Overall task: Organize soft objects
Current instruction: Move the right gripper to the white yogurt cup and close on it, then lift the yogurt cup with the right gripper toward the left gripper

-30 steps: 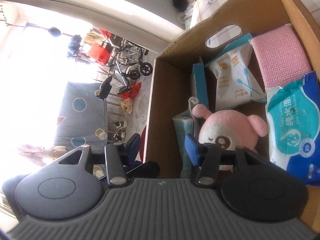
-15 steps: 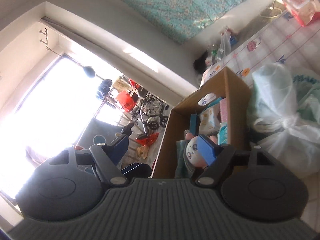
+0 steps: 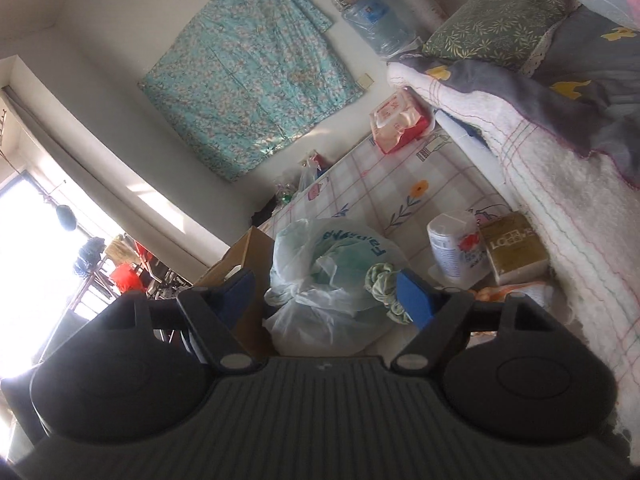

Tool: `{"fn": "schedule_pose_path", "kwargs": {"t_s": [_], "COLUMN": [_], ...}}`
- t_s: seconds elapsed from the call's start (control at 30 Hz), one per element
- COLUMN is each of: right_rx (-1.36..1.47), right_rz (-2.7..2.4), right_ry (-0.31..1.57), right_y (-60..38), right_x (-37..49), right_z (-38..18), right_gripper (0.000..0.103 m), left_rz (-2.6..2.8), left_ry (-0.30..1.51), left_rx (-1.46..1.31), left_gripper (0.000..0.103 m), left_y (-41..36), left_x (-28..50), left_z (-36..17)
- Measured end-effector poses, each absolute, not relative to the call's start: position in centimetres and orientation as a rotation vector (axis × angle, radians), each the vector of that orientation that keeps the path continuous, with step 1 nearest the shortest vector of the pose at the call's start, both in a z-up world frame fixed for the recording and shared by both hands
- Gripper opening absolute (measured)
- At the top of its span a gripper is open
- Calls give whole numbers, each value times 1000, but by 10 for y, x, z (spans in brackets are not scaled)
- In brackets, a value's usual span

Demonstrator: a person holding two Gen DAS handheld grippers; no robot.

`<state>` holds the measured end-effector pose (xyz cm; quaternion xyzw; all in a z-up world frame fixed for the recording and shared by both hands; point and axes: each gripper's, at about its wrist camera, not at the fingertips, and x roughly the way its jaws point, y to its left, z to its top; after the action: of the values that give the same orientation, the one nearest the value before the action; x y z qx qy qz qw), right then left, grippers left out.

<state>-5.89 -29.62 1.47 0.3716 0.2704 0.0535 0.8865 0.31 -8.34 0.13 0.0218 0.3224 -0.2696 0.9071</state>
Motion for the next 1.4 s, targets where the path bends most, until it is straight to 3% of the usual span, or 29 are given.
{"fn": "schedule_pose_path", "kwargs": {"t_s": [0.37,0.67,0.8,0.87,0.93,1.4], "right_rx": [660,486,414,399,445,853], "right_rz": [60,50,28,21,38,248], "right_ry": [670,748,784,799,797,681], "right_y": [-322,-324,-322,-323,-327,-357], "right_x": [-14,47,71,81,84,37], "right_z": [-25,-51,-68,-77,-82,-45], "right_gripper": [78,78,71,55,48,47], "left_rz": [-510,-469,-461,-456,-456,-545], "left_ry": [670,690,665,653,639,589], "left_rx": [114,117,105,107,108,67], "left_gripper": [94,85,85,86,86,85], "left_y": [-125,-128,-124,-122,-119,-88], "left_x": [14,26,29,29,30,14], "left_z": [-53,-67,-68,-68,-68,-55]}}
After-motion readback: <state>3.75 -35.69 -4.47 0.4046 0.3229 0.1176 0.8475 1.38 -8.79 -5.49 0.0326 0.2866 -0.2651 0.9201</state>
